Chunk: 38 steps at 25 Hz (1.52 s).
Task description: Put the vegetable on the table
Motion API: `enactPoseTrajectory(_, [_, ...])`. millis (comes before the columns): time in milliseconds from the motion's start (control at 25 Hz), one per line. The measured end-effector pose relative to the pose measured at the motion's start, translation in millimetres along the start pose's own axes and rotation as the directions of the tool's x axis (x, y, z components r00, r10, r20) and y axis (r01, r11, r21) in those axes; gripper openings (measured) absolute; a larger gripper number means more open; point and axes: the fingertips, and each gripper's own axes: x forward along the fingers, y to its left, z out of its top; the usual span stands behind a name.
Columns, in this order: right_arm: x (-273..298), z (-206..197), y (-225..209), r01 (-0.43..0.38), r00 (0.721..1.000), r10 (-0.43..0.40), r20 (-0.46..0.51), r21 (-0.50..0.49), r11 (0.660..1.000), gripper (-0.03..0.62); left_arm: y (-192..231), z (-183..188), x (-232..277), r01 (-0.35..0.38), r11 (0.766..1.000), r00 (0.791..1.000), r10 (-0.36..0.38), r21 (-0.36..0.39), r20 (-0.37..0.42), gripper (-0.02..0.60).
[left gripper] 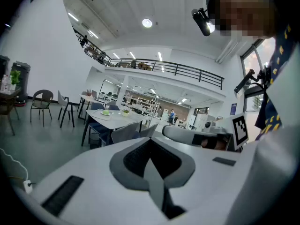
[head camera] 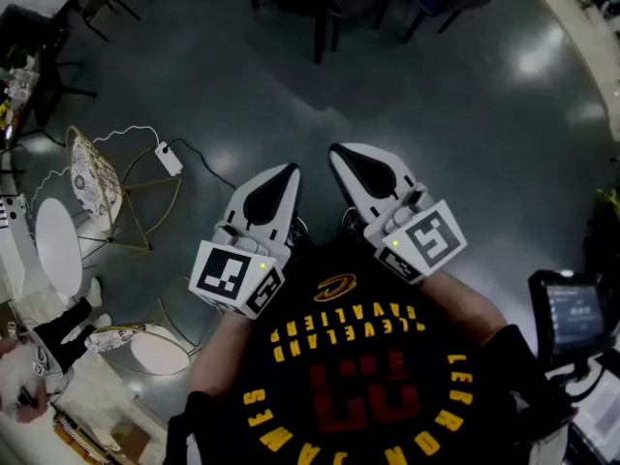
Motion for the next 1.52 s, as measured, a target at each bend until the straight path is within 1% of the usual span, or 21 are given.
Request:
enactPoseTrajectory(160, [-1, 2, 1, -0.002, 1.0, 0.002, 0.001, 0.002, 1.0, -0.003, -1, 1, -2, -0.008, 1.0, 1.0, 0.008, 0.003, -0.006, 0.002])
enactPoseTrajectory(360, [1, 3, -4, -0.007, 1.0, 0.006, 0.026, 0.054, 0.999, -0.003, 1, 1, -1, -0.01, 1.0, 1.0, 0.01, 0.011, -0.005, 0.002])
enactPoseTrajectory(600, [-2, 0, -16, -0.026, 1.0, 0.025, 0.018, 0.059, 0.998, -0.003, -3, -6, 7, -0.04, 0.999, 0.999, 0.04, 0.016, -0.008, 0.002])
enactPoseTrajectory(680, [-6, -2, -20, -0.042, 0.999, 0.041, 0.011, 0.079, 0.996, -0.003, -8, -9, 12, -0.049, 0.999, 0.999, 0.049, 0.02, -0.006, 0.002])
enactPoseTrajectory(760, [-8, 0, -25, -0.064, 0.998, 0.064, 0.002, 0.093, 0.994, -0.003, -14, -4, 17, -0.068, 0.997, 0.998, 0.069, 0.022, -0.005, 0.002])
enactPoseTrajectory(880, [-7, 6, -29, -0.107, 0.994, 0.108, -0.004, 0.108, 0.988, -0.003, -18, 6, 21, -0.111, 0.994, 0.994, 0.111, 0.021, 0.008, 0.002])
enactPoseTrajectory(1040, [4, -2, -22, -0.167, 0.984, 0.174, -0.044, 0.125, 0.978, -0.003, -14, 5, 13, -0.166, 0.986, 0.986, 0.166, 0.016, 0.007, 0.002])
enactPoseTrajectory(1120, [15, -3, -16, -0.194, 0.977, 0.203, -0.064, 0.124, 0.973, -0.003, -3, 6, 6, -0.195, 0.981, 0.981, 0.195, -0.002, 0.01, 0.002])
enactPoseTrajectory(1280, [51, -5, -9, -0.213, 0.966, 0.23, -0.114, 0.142, 0.967, -0.003, 32, 23, -3, -0.223, 0.974, 0.974, 0.225, -0.047, 0.033, 0.002])
enactPoseTrajectory(1400, [95, -23, -1, -0.235, 0.956, 0.253, -0.147, 0.13, 0.963, -0.003, 78, 26, -12, -0.239, 0.969, 0.968, 0.242, -0.063, 0.061, 0.002])
enactPoseTrajectory(1520, [145, -27, 9, -0.254, 0.951, 0.267, -0.159, 0.096, 0.962, -0.003, 129, 35, -26, -0.256, 0.964, 0.959, 0.263, -0.074, 0.102, 0.002])
